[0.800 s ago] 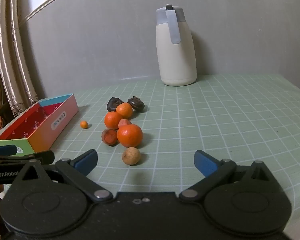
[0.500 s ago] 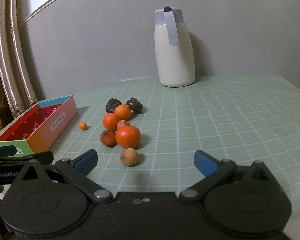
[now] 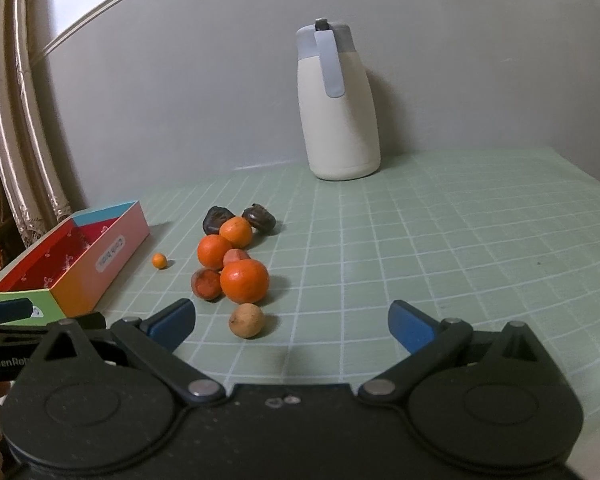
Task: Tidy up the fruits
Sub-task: 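Reach the left tool toward the tan round fruit in the cluster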
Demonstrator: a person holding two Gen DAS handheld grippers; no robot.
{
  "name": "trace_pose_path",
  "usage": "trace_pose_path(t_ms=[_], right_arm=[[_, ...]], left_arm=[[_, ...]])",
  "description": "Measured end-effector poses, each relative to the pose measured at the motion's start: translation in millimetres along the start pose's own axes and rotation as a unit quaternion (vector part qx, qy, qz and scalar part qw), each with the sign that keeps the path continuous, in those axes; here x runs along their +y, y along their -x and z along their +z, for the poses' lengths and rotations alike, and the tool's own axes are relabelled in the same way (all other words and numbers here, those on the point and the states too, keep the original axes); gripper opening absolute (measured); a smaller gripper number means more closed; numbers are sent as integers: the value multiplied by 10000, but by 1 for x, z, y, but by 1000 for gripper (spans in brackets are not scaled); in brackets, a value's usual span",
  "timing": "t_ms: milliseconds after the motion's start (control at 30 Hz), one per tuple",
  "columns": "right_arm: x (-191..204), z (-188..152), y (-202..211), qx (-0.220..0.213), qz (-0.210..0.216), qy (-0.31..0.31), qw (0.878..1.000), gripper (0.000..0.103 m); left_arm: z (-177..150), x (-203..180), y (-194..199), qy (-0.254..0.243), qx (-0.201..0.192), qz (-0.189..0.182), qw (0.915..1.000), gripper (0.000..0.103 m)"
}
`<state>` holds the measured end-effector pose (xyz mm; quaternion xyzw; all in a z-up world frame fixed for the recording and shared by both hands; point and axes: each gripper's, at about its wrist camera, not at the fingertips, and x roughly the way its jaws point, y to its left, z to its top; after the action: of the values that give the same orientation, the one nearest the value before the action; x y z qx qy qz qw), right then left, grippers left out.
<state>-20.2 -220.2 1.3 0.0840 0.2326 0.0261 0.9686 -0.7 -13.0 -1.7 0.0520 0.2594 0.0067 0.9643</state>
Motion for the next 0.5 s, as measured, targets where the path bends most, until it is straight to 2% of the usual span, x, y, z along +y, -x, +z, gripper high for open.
trace_pose_path(t_ms=[333,500], right_arm=[[-16,2,7,-91,-27,-248,9996,103],[-26,3,10,-172,-191,-399,9989,103]], left_arm=[[-1,-13,2,-251,-78,-36,9996,103],[0,-21,5,-451,-172,-53,9988,103]])
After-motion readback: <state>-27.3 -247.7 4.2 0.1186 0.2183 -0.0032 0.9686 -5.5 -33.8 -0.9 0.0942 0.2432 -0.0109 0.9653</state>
